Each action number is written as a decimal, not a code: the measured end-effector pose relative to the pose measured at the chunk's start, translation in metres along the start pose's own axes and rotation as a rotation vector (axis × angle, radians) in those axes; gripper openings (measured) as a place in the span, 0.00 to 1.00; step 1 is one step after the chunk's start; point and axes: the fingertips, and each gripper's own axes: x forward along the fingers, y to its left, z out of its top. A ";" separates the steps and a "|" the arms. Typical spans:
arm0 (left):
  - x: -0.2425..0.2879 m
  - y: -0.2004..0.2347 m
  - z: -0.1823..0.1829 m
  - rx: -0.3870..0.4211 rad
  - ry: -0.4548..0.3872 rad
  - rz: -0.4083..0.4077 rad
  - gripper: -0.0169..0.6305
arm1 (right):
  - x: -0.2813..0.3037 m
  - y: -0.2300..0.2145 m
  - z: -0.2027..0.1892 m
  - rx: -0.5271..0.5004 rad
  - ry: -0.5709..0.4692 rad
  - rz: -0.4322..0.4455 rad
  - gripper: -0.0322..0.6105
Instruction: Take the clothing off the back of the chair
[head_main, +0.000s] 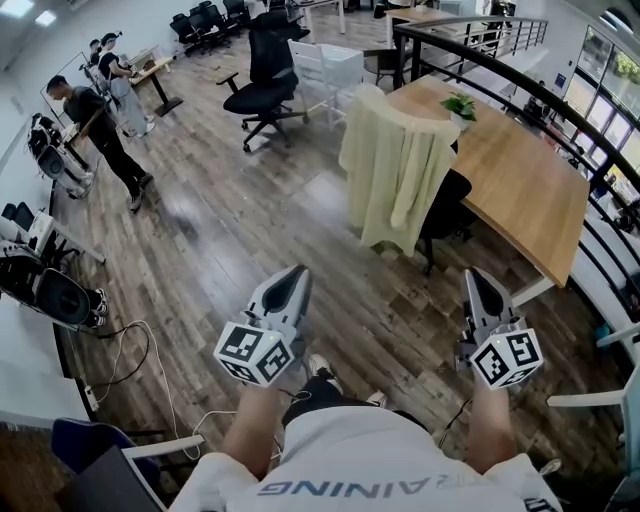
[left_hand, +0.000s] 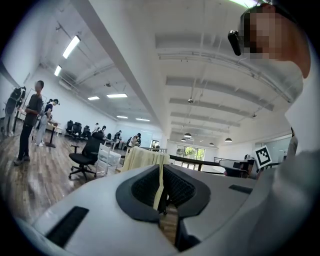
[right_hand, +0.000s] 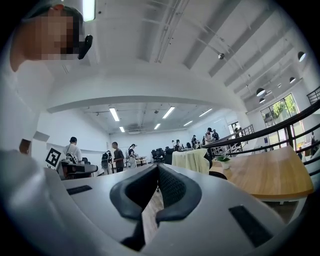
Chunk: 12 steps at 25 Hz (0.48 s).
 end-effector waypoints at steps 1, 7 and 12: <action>0.000 0.003 0.001 0.000 -0.001 -0.001 0.10 | 0.002 0.001 -0.001 0.002 0.000 0.001 0.09; -0.001 0.030 0.007 0.000 -0.001 0.007 0.10 | 0.028 0.012 -0.006 0.013 0.016 -0.002 0.09; -0.002 0.078 0.011 -0.017 0.004 0.039 0.10 | 0.075 0.027 -0.012 0.028 0.032 0.012 0.09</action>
